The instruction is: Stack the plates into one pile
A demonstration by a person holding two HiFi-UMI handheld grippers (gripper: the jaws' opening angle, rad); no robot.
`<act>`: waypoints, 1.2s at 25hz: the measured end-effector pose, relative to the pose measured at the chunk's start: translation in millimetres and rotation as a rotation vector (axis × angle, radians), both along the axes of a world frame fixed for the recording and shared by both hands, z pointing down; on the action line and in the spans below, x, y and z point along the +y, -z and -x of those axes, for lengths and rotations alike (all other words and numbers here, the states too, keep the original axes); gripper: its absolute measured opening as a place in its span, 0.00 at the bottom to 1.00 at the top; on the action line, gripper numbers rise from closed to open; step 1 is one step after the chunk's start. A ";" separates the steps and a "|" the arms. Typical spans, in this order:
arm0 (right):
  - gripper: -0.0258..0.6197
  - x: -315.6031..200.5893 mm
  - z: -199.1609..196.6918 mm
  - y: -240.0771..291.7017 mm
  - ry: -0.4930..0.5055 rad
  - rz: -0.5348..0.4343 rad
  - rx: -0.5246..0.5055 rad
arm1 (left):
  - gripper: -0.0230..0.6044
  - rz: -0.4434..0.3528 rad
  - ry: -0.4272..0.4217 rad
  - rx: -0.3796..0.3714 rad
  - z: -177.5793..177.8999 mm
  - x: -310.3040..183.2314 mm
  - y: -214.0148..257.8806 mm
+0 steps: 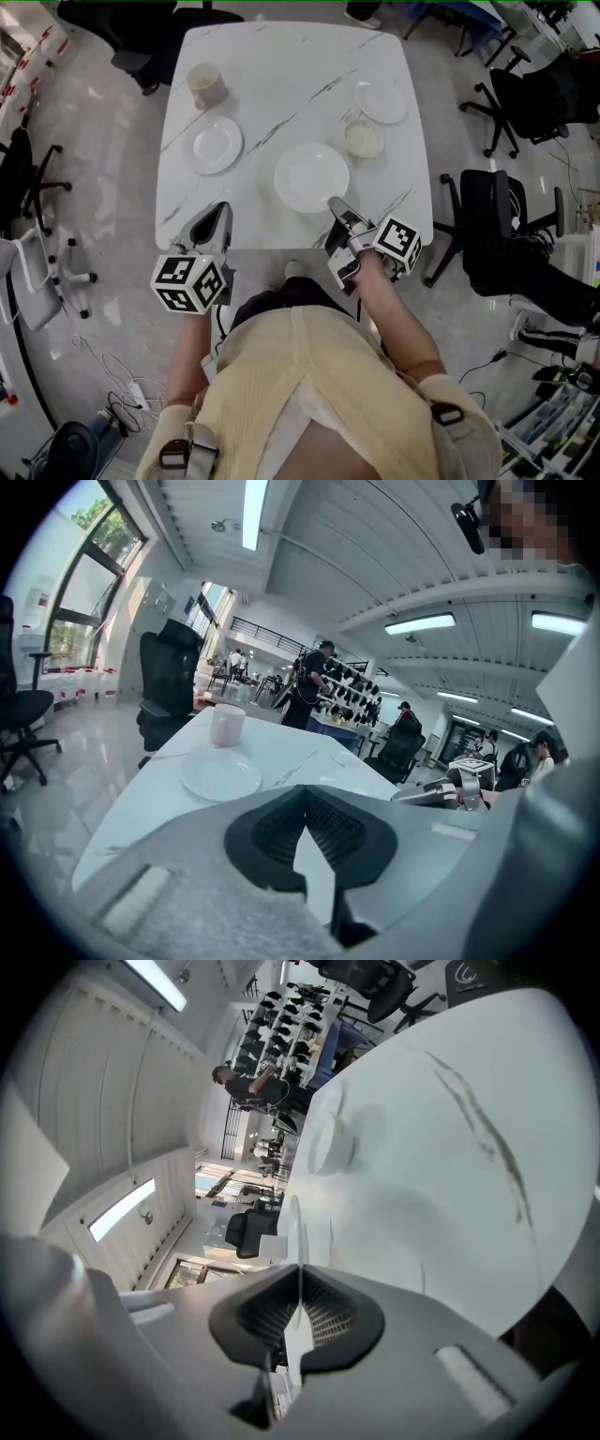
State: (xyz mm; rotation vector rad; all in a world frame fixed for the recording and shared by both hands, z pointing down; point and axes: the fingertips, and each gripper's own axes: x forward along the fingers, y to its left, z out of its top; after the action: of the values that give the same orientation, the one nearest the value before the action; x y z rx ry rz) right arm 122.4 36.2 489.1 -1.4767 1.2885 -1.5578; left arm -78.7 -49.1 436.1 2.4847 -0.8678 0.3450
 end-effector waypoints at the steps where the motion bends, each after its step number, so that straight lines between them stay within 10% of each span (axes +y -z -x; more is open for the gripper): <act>1: 0.06 -5.9 2.7 -0.3 0.022 -0.004 -0.003 | 0.05 -0.005 0.021 -0.007 4.0 -1.5 -0.1; 19: 0.07 -98.5 72.7 0.9 0.338 -0.034 -0.006 | 0.04 -0.028 0.296 -0.071 68.1 -10.3 -6.7; 30: 0.07 -148.0 122.7 -15.3 0.417 0.017 -0.025 | 0.04 0.008 0.308 -0.073 76.3 -50.7 -17.4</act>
State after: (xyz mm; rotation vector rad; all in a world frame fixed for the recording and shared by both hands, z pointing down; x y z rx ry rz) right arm -0.3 -111.8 504.4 -1.2455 1.6481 -1.8424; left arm -154.9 -99.8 453.5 2.2952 -1.2553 0.3320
